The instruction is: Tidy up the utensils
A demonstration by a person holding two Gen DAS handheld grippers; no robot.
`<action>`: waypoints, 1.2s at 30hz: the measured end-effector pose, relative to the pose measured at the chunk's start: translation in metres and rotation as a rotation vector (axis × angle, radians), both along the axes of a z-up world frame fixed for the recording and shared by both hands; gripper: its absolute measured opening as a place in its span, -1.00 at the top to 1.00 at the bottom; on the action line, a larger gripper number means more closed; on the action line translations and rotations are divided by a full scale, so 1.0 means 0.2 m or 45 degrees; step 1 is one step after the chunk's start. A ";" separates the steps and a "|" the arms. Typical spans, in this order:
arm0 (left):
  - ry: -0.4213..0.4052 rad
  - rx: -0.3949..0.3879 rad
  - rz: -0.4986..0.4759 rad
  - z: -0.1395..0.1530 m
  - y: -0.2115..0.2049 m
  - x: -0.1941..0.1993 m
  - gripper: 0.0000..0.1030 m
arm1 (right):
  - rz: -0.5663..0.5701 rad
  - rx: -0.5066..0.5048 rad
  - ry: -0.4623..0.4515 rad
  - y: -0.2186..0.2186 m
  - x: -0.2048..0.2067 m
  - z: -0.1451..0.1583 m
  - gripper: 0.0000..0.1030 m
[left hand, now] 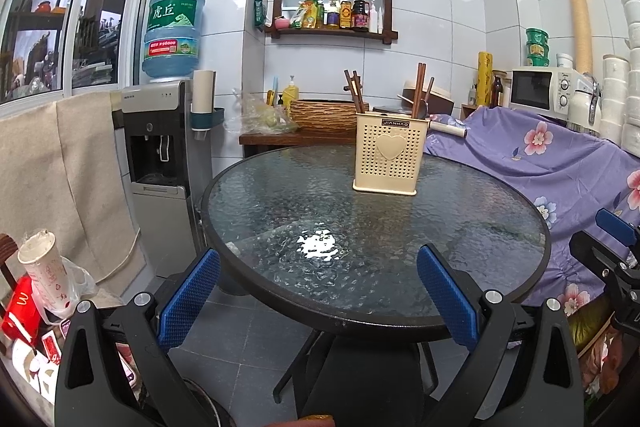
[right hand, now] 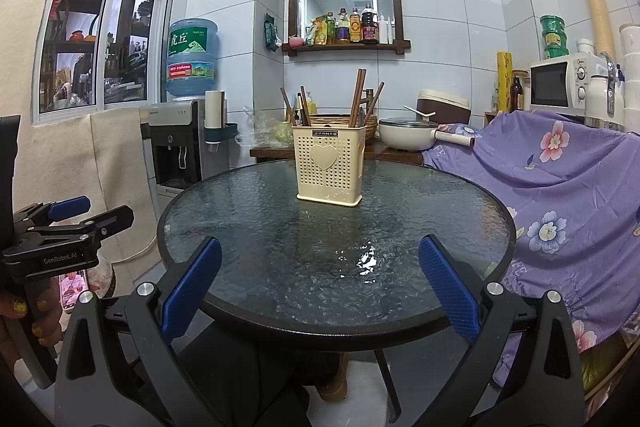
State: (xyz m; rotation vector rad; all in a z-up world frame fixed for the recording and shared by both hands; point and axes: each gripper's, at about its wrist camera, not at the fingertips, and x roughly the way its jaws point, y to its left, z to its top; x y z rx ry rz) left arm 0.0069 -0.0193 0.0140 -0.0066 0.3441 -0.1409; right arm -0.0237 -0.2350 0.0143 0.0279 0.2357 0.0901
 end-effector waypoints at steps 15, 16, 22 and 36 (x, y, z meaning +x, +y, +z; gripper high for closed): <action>-0.003 -0.014 0.018 0.01 0.00 0.00 -0.88 | -0.003 -0.001 0.004 0.00 0.00 0.00 -0.88; -0.001 -0.016 0.018 0.01 0.00 0.00 -0.88 | -0.003 -0.003 0.004 0.00 0.00 0.00 -0.88; 0.001 -0.015 0.019 0.01 0.01 0.00 -0.88 | -0.003 -0.002 0.005 0.00 0.00 0.00 -0.88; 0.002 -0.015 0.019 0.00 0.01 0.01 -0.88 | -0.003 -0.003 0.007 0.00 0.00 0.00 -0.88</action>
